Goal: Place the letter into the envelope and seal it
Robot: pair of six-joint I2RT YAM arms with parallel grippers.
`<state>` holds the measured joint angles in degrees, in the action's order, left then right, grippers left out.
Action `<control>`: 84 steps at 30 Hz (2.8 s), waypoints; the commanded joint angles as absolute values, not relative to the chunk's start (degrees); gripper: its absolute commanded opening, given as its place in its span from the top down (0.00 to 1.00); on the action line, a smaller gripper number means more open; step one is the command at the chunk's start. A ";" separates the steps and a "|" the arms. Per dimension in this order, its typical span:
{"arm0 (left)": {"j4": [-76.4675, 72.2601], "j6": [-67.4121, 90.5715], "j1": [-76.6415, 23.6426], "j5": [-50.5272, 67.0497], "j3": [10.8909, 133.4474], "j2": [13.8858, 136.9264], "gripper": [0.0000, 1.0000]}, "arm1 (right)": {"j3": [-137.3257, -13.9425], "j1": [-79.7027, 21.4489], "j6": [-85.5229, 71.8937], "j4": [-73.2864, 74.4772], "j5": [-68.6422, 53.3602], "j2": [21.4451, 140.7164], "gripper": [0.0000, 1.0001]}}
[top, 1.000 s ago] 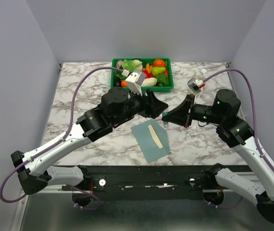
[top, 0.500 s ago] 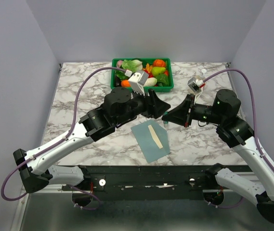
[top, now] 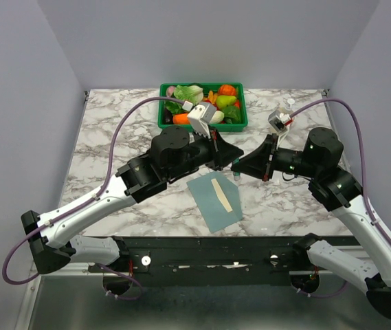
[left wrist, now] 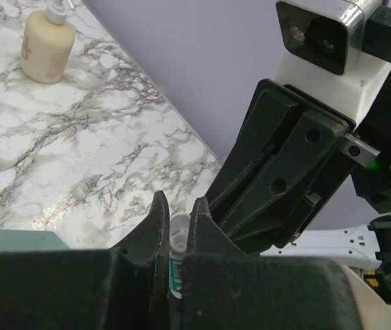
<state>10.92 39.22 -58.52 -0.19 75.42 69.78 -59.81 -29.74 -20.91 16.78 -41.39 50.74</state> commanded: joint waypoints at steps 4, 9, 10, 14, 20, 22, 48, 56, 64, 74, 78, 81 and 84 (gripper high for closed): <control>-3.48 36.21 -58.27 14.91 67.87 65.31 1.00 | -59.50 -29.97 -21.44 13.99 -45.85 49.57 0.99; -21.75 38.66 -58.18 32.32 62.94 66.70 1.00 | -57.92 -29.97 -25.57 6.78 -55.62 49.13 0.99; -24.06 39.45 -58.18 36.78 62.41 67.14 1.00 | -57.48 -29.97 -26.36 4.33 -58.07 49.04 0.99; -36.72 43.15 -58.10 45.60 60.56 69.25 1.00 | -57.04 -29.97 -28.91 0.97 -62.31 47.73 0.99; -44.21 46.40 -57.57 51.42 62.93 72.95 0.92 | -56.60 -29.97 -29.44 0.70 -63.72 45.97 0.99; -44.21 46.49 -56.52 50.45 63.02 72.77 0.58 | -56.16 -29.97 -29.44 0.79 -63.63 45.35 0.99; 6.66 35.86 -48.87 1.34 55.36 54.40 0.74 | -50.27 -30.06 -29.45 6.42 -35.77 42.63 0.99; 14.94 32.53 -51.32 -4.13 62.92 60.81 0.71 | -54.31 -29.97 -29.00 9.58 -44.56 47.28 0.99; 19.86 28.39 -58.96 -7.65 72.07 69.51 0.70 | -56.07 -30.06 -29.27 10.98 -43.95 49.57 0.99; 17.84 30.15 -61.52 -9.14 71.10 71.46 0.70 | -55.55 -30.06 -29.88 11.07 -43.42 49.74 0.99; 18.36 29.97 -61.79 -9.84 71.45 71.72 0.61 | -55.28 -30.06 -29.80 11.07 -43.60 49.66 0.99; 20.29 30.23 -61.70 -14.84 70.58 70.06 0.43 | -55.81 -30.06 -27.44 13.00 -41.84 48.00 0.99; 19.17 32.51 -59.68 -17.66 67.69 64.79 0.34 | -56.25 -30.06 -22.70 17.48 -40.44 47.29 0.99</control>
